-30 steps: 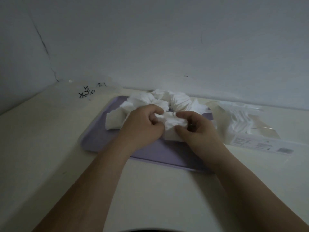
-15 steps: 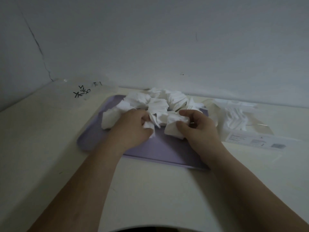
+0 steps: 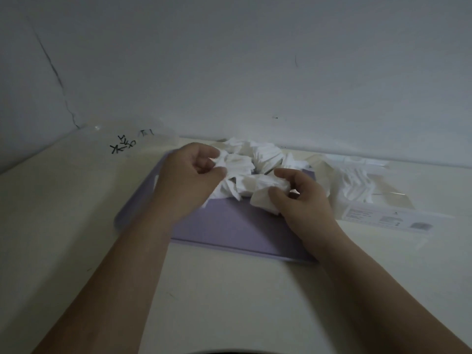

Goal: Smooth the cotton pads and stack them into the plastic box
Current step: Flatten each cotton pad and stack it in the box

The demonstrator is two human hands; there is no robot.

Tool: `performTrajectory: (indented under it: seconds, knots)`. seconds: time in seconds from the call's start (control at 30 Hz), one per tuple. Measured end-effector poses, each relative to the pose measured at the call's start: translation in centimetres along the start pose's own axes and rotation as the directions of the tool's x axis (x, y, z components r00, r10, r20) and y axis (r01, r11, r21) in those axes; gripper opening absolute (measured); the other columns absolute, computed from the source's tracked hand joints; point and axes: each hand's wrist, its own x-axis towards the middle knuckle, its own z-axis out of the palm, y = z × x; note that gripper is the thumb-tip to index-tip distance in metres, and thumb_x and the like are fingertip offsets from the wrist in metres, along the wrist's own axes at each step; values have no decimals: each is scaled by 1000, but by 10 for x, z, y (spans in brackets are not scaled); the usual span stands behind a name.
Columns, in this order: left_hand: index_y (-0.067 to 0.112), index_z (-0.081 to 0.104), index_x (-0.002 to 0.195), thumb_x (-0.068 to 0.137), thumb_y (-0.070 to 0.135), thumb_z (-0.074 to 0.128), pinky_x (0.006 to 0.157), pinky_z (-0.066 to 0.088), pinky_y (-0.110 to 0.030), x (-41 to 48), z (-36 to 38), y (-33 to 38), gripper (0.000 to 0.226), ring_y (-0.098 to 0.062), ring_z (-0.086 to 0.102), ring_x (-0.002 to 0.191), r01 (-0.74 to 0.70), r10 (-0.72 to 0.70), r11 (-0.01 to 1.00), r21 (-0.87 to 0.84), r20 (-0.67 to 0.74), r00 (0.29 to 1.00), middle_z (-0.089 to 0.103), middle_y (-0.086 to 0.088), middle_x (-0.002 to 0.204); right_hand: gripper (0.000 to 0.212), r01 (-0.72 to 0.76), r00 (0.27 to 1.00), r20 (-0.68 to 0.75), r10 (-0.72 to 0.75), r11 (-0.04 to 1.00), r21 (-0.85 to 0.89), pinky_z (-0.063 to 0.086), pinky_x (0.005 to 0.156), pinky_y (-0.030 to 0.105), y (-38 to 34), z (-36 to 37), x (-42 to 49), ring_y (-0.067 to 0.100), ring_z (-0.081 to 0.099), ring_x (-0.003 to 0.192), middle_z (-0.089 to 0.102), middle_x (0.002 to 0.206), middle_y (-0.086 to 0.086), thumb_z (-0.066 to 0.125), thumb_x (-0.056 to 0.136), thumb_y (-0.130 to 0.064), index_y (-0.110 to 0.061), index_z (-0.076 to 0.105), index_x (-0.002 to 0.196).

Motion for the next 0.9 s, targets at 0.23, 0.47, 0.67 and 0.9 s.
performTrajectory:
  seconds: [0.23, 0.47, 0.67, 0.9]
  knots:
    - [15, 71, 89, 93, 5, 74, 45, 50, -27, -13, 17, 6, 11, -15, 61, 66, 133, -6, 927, -350, 340, 940, 73, -2, 82, 33, -31, 999, 13, 29, 988, 149, 64, 82, 41, -5, 0, 0, 15, 76, 87, 75, 103, -5, 77, 91, -17, -30, 70, 119]
    - [22, 77, 108, 97, -1, 66, 58, 56, -26, -17, 26, 3, 28, -14, 69, 76, 55, 74, 944, -326, 370, 926, 78, -5, 104, 37, -63, 994, 100, 37, 960, 271, 58, 69, 26, -11, -1, -2, 11, 72, 76, 72, 95, -2, 81, 87, -8, -20, 70, 120]
    - [21, 75, 95, 85, 0, 81, 77, 57, -25, -14, 27, -3, 24, -10, 73, 84, 73, 26, 950, -304, 311, 950, 81, 0, 91, 34, -75, 995, 83, 55, 962, 264, 60, 74, 32, -8, -1, 0, 19, 71, 80, 73, 108, 17, 77, 89, -5, -24, 72, 117]
    - [27, 79, 79, 80, 6, 87, 71, 55, -37, -14, 31, -7, 22, -17, 65, 74, 40, 62, 951, -308, 315, 947, 74, -8, 81, 29, -106, 980, 194, 45, 941, 321, 62, 80, 31, -7, -3, -1, 24, 78, 94, 81, 101, 13, 61, 98, 8, -8, 71, 120]
